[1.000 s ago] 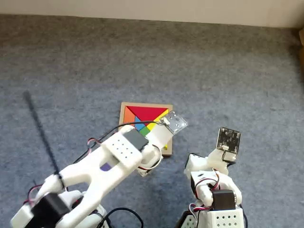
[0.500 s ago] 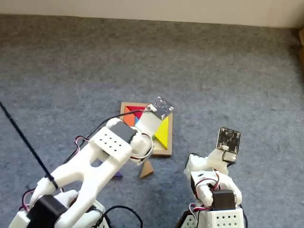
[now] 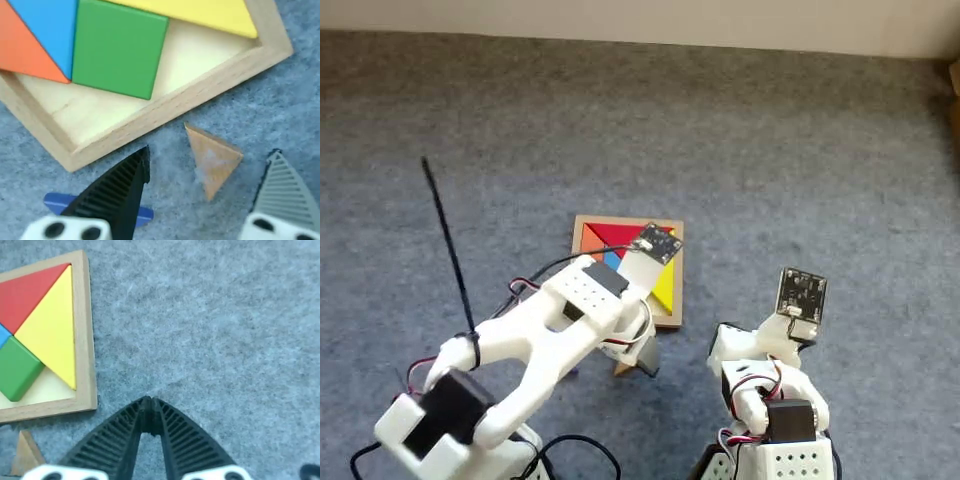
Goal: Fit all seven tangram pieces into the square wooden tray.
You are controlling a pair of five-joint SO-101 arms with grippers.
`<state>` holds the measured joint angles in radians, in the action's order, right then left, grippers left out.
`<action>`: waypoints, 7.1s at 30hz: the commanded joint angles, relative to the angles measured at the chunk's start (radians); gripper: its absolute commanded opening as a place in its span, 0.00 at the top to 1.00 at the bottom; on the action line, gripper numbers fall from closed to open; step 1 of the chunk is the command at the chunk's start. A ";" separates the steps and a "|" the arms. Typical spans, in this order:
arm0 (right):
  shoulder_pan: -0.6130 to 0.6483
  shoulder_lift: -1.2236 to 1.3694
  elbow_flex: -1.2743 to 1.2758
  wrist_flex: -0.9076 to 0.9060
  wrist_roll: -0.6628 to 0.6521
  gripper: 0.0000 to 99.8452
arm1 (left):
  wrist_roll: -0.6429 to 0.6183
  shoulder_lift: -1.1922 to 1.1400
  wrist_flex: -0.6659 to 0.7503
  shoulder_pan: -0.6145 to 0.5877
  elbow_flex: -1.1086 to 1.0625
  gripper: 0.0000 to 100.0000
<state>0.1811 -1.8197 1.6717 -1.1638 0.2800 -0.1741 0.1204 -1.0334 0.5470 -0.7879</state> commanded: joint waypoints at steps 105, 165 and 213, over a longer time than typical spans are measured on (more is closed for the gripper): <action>-0.013 -0.015 0.157 0.036 -0.006 0.99 | 0.615 -0.008 0.130 0.130 0.116 0.95; -0.015 -0.015 0.157 0.036 -0.006 0.99 | -0.075 0.223 0.232 0.027 0.090 1.00; -0.015 -0.015 0.157 0.036 -0.006 0.99 | -0.577 0.295 0.529 -0.185 -0.179 0.81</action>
<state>0.1780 -1.8197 1.6717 -1.1638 0.2800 -0.8094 0.3782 -0.5010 0.4381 -0.9904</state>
